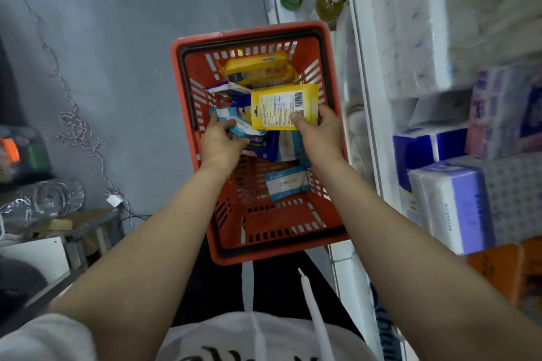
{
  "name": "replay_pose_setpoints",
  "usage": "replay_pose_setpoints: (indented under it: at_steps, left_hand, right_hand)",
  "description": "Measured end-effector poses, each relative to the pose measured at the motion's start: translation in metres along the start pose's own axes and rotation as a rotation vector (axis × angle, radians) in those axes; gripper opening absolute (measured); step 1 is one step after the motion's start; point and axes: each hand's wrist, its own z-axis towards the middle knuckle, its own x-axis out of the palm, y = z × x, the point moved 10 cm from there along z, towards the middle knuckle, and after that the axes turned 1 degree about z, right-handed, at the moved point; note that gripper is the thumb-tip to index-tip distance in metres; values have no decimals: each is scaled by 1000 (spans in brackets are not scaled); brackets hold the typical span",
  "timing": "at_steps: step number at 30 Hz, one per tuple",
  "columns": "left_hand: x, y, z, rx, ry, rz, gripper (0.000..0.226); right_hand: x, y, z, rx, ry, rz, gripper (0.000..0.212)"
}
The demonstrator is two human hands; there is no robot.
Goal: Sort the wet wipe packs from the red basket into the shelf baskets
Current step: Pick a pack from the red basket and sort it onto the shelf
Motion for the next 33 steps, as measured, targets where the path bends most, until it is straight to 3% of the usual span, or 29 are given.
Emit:
replay_pose_setpoints:
  at_steps: [6,9,11,13,19,24,25,27,28,31,33]
  left_hand:
    - [-27,-14,-25,53,-132,102,21]
    - [-42,-24,-40,61,-210,115,20]
    - [-54,-31,-51,34,-264,88,26]
    - [-56,-40,-64,-1,-253,0,28]
    - [-20,-70,-110,99,64,-262,53]
    - [-18,-93,-153,257,309,-349,34]
    - [-21,-95,-161,285,337,-343,33]
    - [-25,-93,-176,299,407,-328,31]
    - [-25,-91,-186,293,461,-334,32]
    - [-25,-93,-216,313,607,-337,54]
    - [-21,-93,-236,330,658,-326,49]
  right_hand:
    - [-23,16,-23,-61,-28,-41,18]
    - [-41,18,-36,-37,-103,-60,15]
    - [-50,18,-47,-13,-157,-43,42]
    - [-53,23,-61,-9,-188,-12,52]
    - [-43,38,-118,-55,-228,136,25]
    - [-27,32,-169,-48,-163,268,75]
    - [-25,32,-183,-54,-139,302,69]
    - [-22,39,-213,-104,-107,355,36]
    - [-23,39,-224,-116,-108,361,32]
    - [-35,38,-253,-137,-163,267,45]
    - [-51,34,-273,-158,-213,208,51]
